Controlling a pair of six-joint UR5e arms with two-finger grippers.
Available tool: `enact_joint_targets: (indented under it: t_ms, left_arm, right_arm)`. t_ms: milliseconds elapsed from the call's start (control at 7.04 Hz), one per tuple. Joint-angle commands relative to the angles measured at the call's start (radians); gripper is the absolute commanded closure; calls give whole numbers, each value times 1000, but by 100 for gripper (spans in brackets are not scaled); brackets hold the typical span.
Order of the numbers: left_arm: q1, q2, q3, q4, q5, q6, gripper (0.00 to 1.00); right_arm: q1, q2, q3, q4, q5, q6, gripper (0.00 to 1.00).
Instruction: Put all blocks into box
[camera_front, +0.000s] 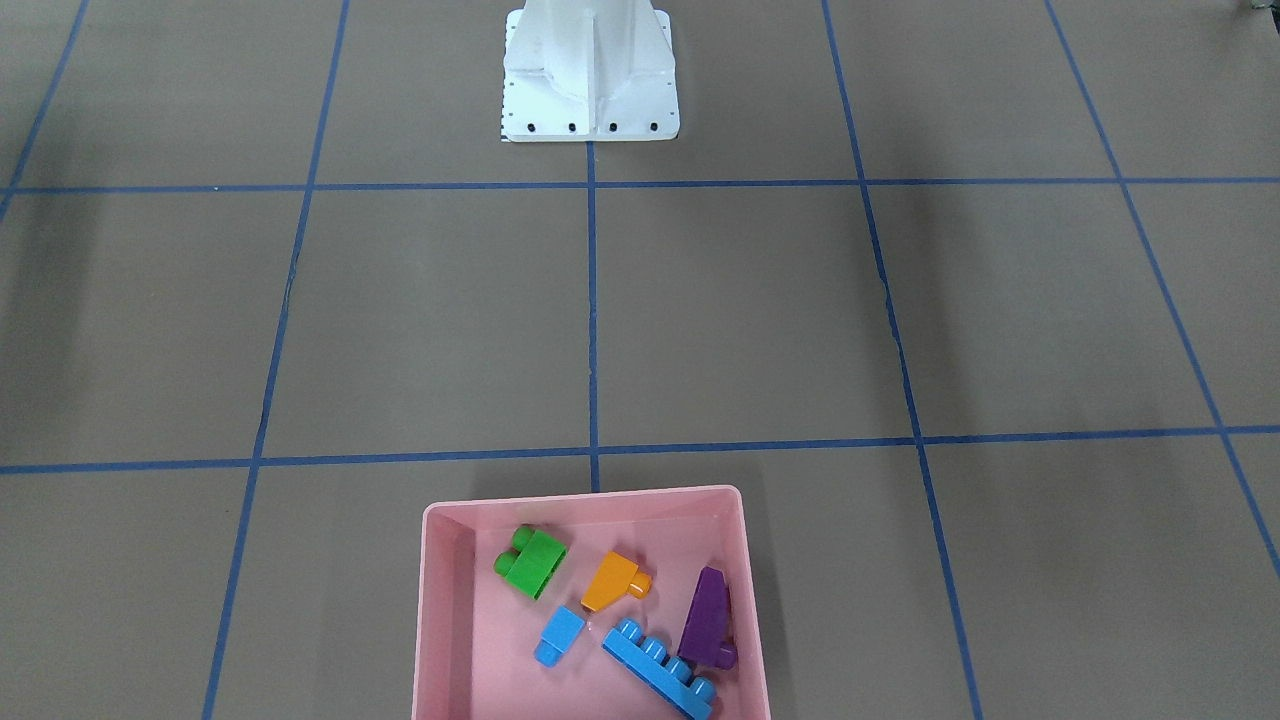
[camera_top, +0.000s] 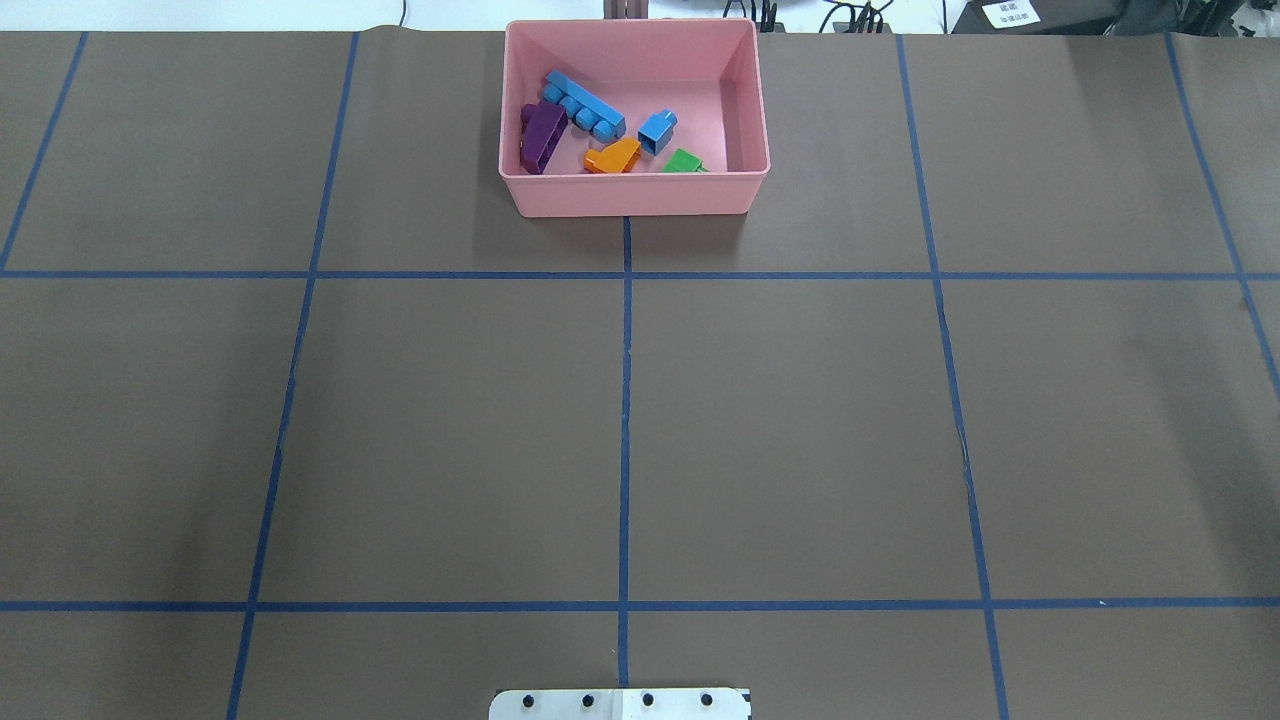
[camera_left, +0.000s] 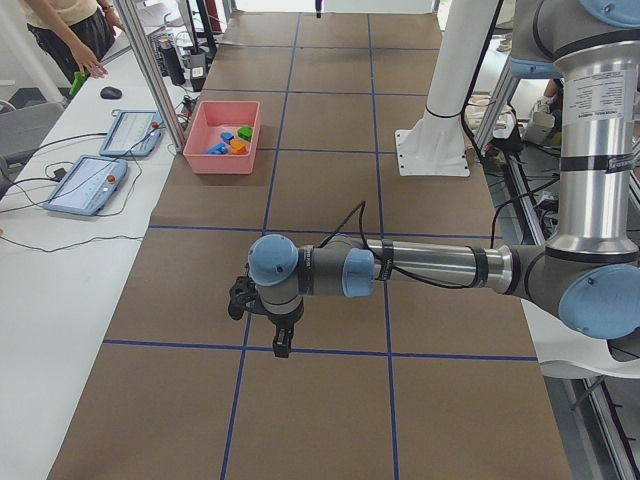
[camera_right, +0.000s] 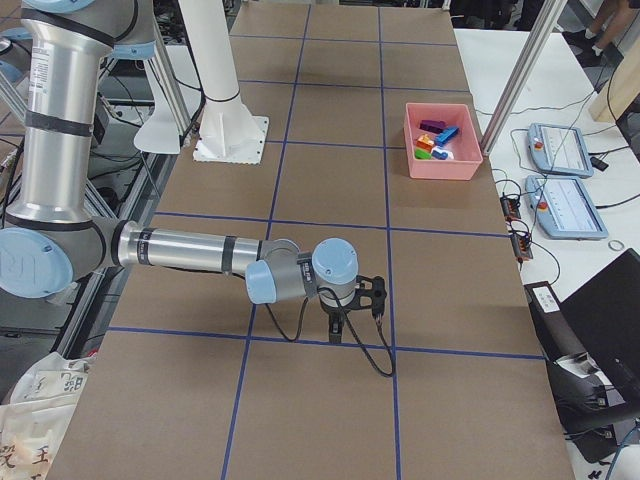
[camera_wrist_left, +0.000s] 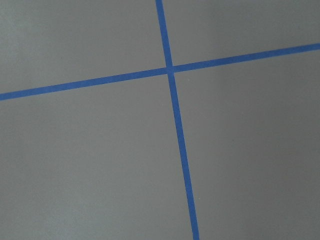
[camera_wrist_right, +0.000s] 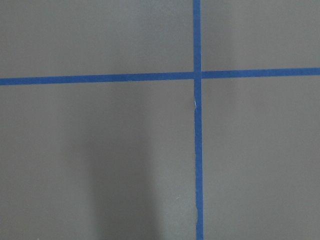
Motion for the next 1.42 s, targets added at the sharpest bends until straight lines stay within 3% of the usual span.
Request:
enact_joint_targets:
  t_ms: [0,1279]
  left_arm:
    - [0,3,-4,-9,1,2,0]
    - [-3,35,0,-20,8,-12,0]
  right_arm:
    - [59,5,10,-79,-22,-168,0]
    - [81,21,10,-84,-45,-184,0]
